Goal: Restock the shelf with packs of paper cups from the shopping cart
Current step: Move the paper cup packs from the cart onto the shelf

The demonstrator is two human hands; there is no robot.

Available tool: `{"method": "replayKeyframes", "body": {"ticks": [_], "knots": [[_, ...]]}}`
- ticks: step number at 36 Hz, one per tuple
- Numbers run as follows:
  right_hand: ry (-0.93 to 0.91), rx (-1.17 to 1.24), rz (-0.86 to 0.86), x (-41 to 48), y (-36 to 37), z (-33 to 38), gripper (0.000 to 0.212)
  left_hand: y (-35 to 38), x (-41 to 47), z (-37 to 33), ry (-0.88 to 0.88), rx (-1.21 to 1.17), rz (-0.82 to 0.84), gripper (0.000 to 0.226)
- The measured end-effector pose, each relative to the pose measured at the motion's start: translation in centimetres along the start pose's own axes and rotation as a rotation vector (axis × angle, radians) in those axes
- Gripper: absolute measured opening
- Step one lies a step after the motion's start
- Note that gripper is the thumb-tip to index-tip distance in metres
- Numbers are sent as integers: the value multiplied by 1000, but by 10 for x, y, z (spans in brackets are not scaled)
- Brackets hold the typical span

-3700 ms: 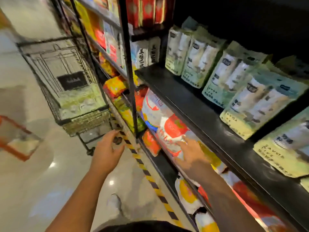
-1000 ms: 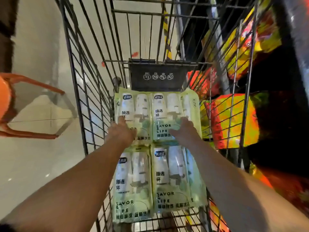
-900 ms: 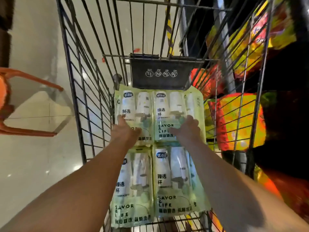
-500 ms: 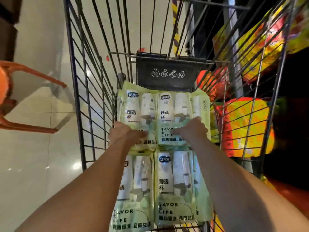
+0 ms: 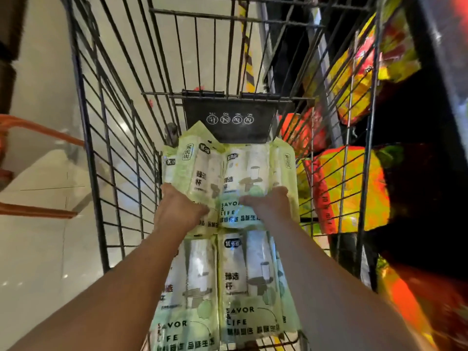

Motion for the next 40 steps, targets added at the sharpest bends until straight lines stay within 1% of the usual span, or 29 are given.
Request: {"method": "replayKeyframes", "body": {"ticks": [3,7,9,10,11,13,14,15,17,20,22,25,30,32,35,38,40], "knots": [[-39,99,-28,-18,-12,-2,106,-12,-16,-3,69,45,15,85],[-107,270,-40,-56,-39,-2,100,-40,-58,-9,116,11,13,95],[-184,324,-28,-80,-55,-2,111,-52,-81,-6,135,-47,20,102],[-228,348,-19,-89,-62,-5,113,-57,-92,-4,147,-71,18,102],[-268,387,-1,-99,-71,-7,107,-62,-105,-1,146,-95,14,99],[-368,447,30,-132,-94,-3,79,-70,-131,5,158,-173,18,95],[-398,434,36,-147,-106,-2,73,-75,-145,7,167,-214,24,91],[-425,410,38,-160,-116,-3,72,-80,-160,9,170,-238,29,85],[-456,379,22,-187,-133,-4,79,-87,-187,15,196,-271,17,77],[-477,349,29,-219,-155,-8,93,-96,-232,19,262,-333,-19,78],[-495,329,32,-236,-172,-14,89,-100,-260,22,281,-347,-33,80],[-530,335,47,-258,-198,-20,83,-100,-290,28,284,-398,-20,90],[-591,332,15,-281,-240,-28,77,-96,-335,20,354,-431,-22,79],[-603,357,13,-290,-257,-31,73,-98,-351,10,382,-438,-11,83],[-628,414,11,-302,-280,-35,77,-103,-368,-4,437,-442,26,96],[-662,469,11,-317,-300,-39,89,-109,-387,-17,522,-437,52,86],[-682,507,-7,-331,-310,-42,94,-115,-396,-23,564,-446,79,92]]}}
Point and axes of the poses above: each hand's wrist, its own x-axis towards the middle knuckle, its own y-axis out of the palm, z = x × y, the point moved 3 cm from there along x, towards the middle knuckle, and after that the axes turned 6 degrees about -y, right-handed, at the moved point
